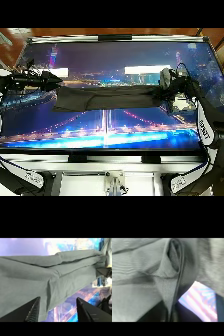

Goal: Fold the shirts.

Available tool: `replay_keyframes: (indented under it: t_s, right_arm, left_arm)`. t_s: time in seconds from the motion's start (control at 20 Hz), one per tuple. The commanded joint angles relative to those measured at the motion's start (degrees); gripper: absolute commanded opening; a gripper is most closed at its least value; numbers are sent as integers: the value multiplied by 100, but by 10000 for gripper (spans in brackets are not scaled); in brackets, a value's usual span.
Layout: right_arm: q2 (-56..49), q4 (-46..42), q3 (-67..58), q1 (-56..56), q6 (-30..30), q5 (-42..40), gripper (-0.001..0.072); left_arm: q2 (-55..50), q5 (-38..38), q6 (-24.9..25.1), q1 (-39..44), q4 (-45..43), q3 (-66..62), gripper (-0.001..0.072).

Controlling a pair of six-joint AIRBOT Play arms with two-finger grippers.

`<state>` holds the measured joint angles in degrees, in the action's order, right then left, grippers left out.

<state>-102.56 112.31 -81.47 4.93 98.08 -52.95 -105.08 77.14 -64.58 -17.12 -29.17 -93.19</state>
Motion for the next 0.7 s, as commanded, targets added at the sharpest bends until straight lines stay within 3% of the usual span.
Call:
replay_keyframes:
  t_s: [0.0, 0.1, 0.2, 0.25, 0.3, 0.35, 0.45, 0.55, 0.65]
  right_arm:
    - [138, 28, -4, -46, 61, 11, 67]
    - [415, 26, -37, -46, 177, 28, 67]
    - [752, 24, -37, -46, 186, 35, 67]
    - [907, 26, -37, -46, 184, 9, 67]
    - [1051, 26, -37, -46, 177, -48, 66]
    - [1165, 28, -37, -46, 160, -116, 67]
    - [1329, 28, -37, -46, 85, -341, 67]
    - [1473, 28, -37, -46, 24, -656, 66]
    - [1670, 28, -37, -46, -70, -955, 67]
  left_arm:
    - [22, -2, 28, 2, 181, -4, 537]
    - [63, -13, 66, 2, 186, -7, 498]
    - [109, -17, 66, 39, 186, -7, 388]
    - [127, -17, 63, 83, 195, -7, 367]
    - [136, -17, 66, 153, 197, -7, 263]
    - [136, -17, 61, 249, 199, -4, 237]
    - [109, -24, 57, 568, 199, -4, 91]
    - [94, -153, 22, 999, 197, -2, 29]
    - [94, -553, 17, 1561, 197, -2, 28]
